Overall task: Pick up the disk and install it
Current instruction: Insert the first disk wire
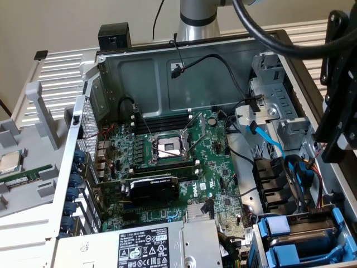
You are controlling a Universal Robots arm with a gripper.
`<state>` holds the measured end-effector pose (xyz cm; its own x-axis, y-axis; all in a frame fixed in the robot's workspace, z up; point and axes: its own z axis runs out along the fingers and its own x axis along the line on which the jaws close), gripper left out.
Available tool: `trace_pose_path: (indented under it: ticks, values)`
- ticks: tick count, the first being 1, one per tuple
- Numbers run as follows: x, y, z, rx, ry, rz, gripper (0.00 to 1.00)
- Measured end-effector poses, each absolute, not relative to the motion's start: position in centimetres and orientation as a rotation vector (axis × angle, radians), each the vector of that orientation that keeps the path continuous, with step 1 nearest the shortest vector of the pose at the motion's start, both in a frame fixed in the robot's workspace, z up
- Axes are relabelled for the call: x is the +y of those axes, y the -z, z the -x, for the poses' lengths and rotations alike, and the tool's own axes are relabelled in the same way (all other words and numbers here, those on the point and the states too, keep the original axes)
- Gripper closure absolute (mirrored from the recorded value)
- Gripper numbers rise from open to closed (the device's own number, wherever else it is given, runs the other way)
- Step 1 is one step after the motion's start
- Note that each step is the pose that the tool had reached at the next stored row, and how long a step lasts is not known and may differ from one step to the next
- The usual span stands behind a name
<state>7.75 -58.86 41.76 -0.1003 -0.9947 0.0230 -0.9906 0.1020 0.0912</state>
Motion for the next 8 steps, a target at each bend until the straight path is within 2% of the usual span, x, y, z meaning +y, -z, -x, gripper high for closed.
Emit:
trace_pose_path:
  ticks: [8]
  values:
    - [-58.18, -41.05, -7.67, -2.256, 0.064, -2.035, 0.69]
